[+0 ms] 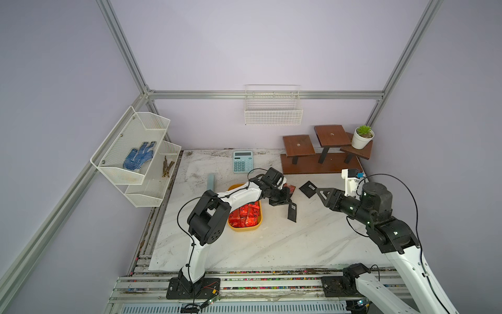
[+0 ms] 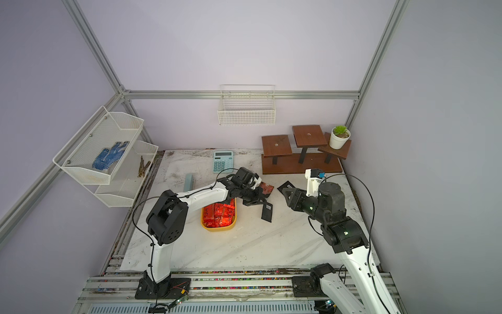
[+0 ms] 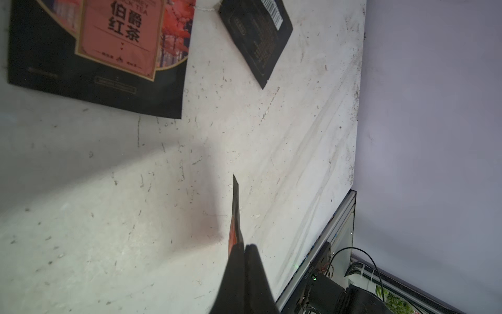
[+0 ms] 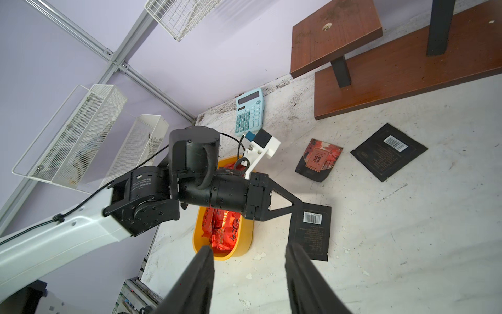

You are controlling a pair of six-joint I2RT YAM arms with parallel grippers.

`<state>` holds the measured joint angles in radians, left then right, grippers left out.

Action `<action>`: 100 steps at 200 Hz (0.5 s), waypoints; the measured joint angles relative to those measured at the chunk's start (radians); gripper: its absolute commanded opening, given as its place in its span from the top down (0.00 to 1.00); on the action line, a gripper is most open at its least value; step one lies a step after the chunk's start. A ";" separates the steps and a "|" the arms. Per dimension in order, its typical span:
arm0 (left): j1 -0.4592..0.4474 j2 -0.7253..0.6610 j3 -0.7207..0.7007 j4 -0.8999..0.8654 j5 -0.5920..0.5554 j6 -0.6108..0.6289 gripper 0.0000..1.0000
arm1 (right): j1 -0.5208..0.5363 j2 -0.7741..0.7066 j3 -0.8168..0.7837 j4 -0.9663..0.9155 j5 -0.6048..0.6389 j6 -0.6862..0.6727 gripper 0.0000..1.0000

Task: Take the tea bags out of the storage box
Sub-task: Place the tea bag at the center of the board.

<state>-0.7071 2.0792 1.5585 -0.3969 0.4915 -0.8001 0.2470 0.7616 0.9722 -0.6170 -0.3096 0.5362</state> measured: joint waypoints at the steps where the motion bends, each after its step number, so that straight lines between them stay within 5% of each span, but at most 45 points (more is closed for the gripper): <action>1: 0.000 0.001 0.000 0.000 0.000 0.000 1.00 | 0.000 0.000 0.000 -0.001 0.000 0.000 0.52; 60: 0.018 0.056 0.033 -0.035 -0.035 0.026 0.99 | -0.001 0.002 -0.003 -0.011 -0.003 0.000 0.51; 74: 0.027 0.056 0.037 -0.051 -0.054 0.037 0.83 | -0.002 0.002 -0.012 -0.011 -0.003 0.001 0.51; 88: 0.038 0.057 0.043 -0.072 -0.072 0.055 0.54 | -0.002 0.002 -0.024 -0.011 -0.007 0.001 0.51; 100: 0.045 0.056 0.054 -0.092 -0.083 0.062 0.46 | -0.003 0.002 -0.036 -0.011 -0.014 0.001 0.49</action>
<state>-0.6617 2.1357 1.6127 -0.4889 0.4084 -0.7383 0.2436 0.7635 0.9363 -0.6285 -0.3233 0.5373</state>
